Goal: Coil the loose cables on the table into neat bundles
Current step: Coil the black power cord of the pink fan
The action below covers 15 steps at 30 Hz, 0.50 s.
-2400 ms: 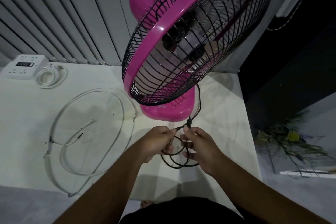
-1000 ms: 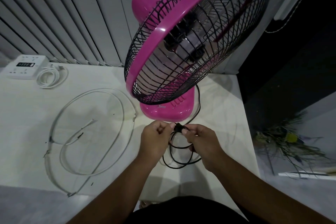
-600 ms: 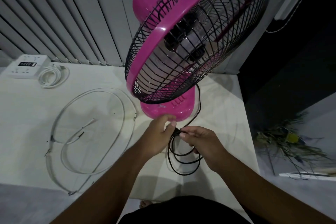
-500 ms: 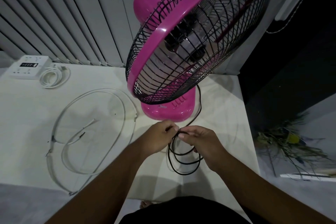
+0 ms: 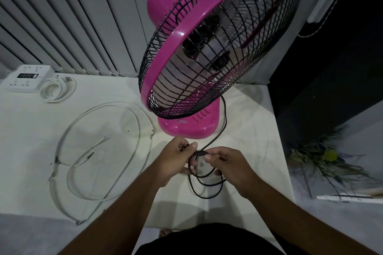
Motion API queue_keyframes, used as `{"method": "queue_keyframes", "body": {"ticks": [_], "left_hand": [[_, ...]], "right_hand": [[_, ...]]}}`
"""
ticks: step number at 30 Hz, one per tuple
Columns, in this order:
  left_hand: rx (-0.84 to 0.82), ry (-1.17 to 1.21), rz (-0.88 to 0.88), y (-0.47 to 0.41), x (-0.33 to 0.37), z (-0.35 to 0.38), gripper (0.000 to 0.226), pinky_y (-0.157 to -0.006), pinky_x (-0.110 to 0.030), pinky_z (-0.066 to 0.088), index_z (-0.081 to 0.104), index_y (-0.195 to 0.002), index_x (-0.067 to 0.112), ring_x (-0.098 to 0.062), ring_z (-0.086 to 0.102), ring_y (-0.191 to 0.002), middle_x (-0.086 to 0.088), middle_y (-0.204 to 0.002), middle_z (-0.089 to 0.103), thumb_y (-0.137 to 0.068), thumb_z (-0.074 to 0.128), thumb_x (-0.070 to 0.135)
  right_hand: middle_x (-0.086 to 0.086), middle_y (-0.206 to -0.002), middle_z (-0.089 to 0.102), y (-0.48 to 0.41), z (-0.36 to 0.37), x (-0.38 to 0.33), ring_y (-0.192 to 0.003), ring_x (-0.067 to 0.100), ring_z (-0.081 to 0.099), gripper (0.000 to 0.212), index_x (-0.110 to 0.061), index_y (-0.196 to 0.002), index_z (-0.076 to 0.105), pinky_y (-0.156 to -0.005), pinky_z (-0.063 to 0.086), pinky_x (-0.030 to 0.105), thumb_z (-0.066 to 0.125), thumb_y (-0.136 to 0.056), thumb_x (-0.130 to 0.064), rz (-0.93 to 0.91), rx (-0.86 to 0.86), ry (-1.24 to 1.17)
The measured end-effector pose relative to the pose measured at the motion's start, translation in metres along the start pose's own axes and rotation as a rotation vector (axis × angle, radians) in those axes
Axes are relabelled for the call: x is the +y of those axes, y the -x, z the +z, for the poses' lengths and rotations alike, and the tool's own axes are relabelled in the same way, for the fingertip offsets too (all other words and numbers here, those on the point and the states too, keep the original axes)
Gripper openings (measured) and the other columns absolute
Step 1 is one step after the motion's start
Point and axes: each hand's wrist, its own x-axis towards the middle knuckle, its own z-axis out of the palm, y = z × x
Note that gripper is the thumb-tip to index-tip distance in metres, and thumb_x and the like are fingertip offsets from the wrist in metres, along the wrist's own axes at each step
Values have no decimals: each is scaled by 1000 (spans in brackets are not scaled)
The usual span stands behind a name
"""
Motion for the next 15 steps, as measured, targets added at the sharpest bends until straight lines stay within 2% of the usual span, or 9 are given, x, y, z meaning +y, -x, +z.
{"method": "queue_keyframes", "body": {"ticks": [4,7,9,11,13,15], "left_hand": [[61,-22,35,2,-4,0,26,-66,-51,64,50,-92,11,-21,70,-73,-10,-76,67,-98,63,32],[98,80,23,3,-3,-2,25,-62,-44,62,49,-93,10,-20,72,-74,-14,-86,67,-98,62,30],[90,99,-6,4,-1,-4,23,-63,-45,62,48,-91,11,-19,72,-75,-14,-89,68,-98,63,28],[72,-59,-27,3,1,-8,20,-73,-48,63,51,-86,13,-16,70,-75,-7,-83,70,-95,65,23],[33,-248,-13,2,5,-13,13,-76,-37,55,57,-81,17,-13,67,-80,0,-79,71,-89,66,20],[-63,-246,-8,4,12,-12,9,-78,-31,48,63,-88,18,-15,67,-82,0,-81,71,-93,57,21]], "right_hand": [[-6,-68,63,-2,0,0,-61,4,59,6,-24,-87,78,-55,50,19,77,-88,-18,-14,8,78],[0,-74,66,-1,-2,1,-65,8,59,11,-27,-86,78,-53,50,20,75,-90,-17,-30,24,119],[2,-80,69,0,-2,-1,-72,9,62,11,-25,-91,79,-56,51,20,73,-92,-17,-19,40,84],[-4,-78,71,0,-2,-3,-72,5,63,12,-24,-93,80,-58,52,19,71,-93,-16,-18,50,54],[-12,-73,70,0,-2,-6,-69,0,63,13,-23,-95,81,-58,51,17,71,-93,-15,-37,31,75],[-13,-73,72,-1,0,-9,-68,-3,63,12,-21,-97,81,-59,50,14,73,-92,-15,-58,5,103]]}}
